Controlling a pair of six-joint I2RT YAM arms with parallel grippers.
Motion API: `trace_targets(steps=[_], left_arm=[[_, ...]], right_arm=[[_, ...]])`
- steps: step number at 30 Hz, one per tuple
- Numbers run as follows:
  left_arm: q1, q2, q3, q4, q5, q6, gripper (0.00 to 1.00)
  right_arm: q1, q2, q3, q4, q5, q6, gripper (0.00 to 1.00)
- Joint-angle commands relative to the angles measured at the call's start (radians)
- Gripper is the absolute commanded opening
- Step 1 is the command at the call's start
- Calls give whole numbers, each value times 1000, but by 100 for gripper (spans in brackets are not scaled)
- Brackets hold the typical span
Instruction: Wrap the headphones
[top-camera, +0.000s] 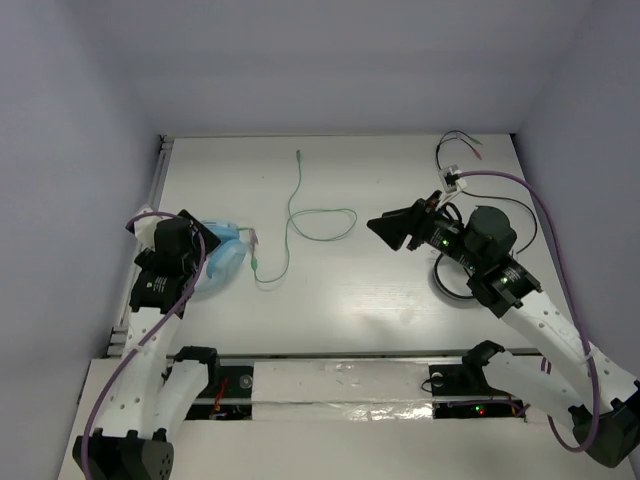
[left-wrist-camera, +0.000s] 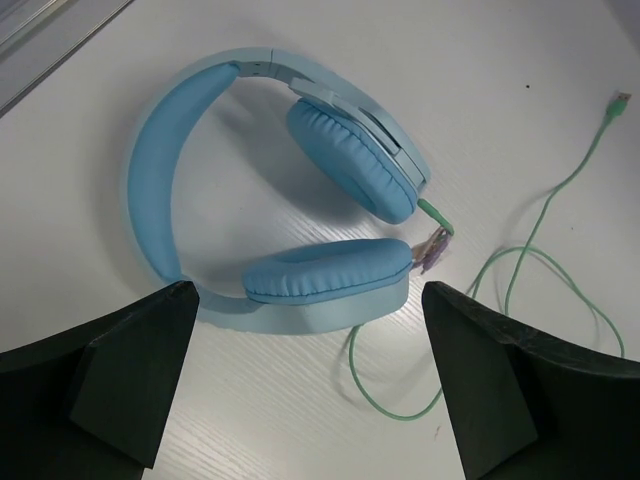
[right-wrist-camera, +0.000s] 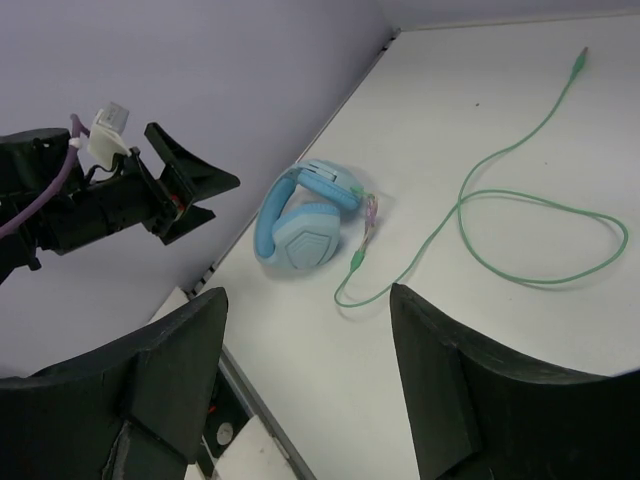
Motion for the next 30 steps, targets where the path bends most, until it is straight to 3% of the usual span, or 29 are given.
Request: trace_targets(steps=[1, 2, 7, 8, 9, 10, 13, 14, 16, 20, 21, 23, 30], left_arm=[[7, 20, 25, 5, -52, -48, 95], [7, 29, 30, -8, -69, -57, 95], [71, 86, 47, -21, -90, -8, 73], [89, 122, 50, -23, -78, 4, 51], [101, 141, 50, -25, -57, -3, 46], [137, 161, 56, -15, -25, 27, 41], [234, 262, 68, -38, 83, 61, 32], [301, 317, 74, -46, 113, 66, 29], [352, 366, 103, -107, 95, 59, 31], [432, 437, 122, -133, 137, 116, 51], [452, 451, 127, -140, 158, 133, 62], [475, 513, 154, -149, 181, 176, 69], [485, 658, 223, -82, 227, 291, 83]], right_arm=[[9, -9, -6, 29, -3, 2, 72], [9, -9, -8, 27, 2, 2, 72], [9, -11, -5, 26, 17, -1, 68], [9, -11, -6, 26, 23, -1, 65], [9, -13, -8, 26, 26, 1, 61], [9, -17, -9, 26, 33, 1, 56], [9, -22, -11, 10, 63, -1, 21], [9, -22, -11, 9, 69, -3, 14], [9, -20, -6, 3, 69, -4, 15], [9, -25, -12, 12, 65, -4, 42], [9, -22, -12, 12, 60, -3, 45], [9, -17, -14, 17, 45, 1, 51], [9, -14, -25, 46, -25, 14, 51]])
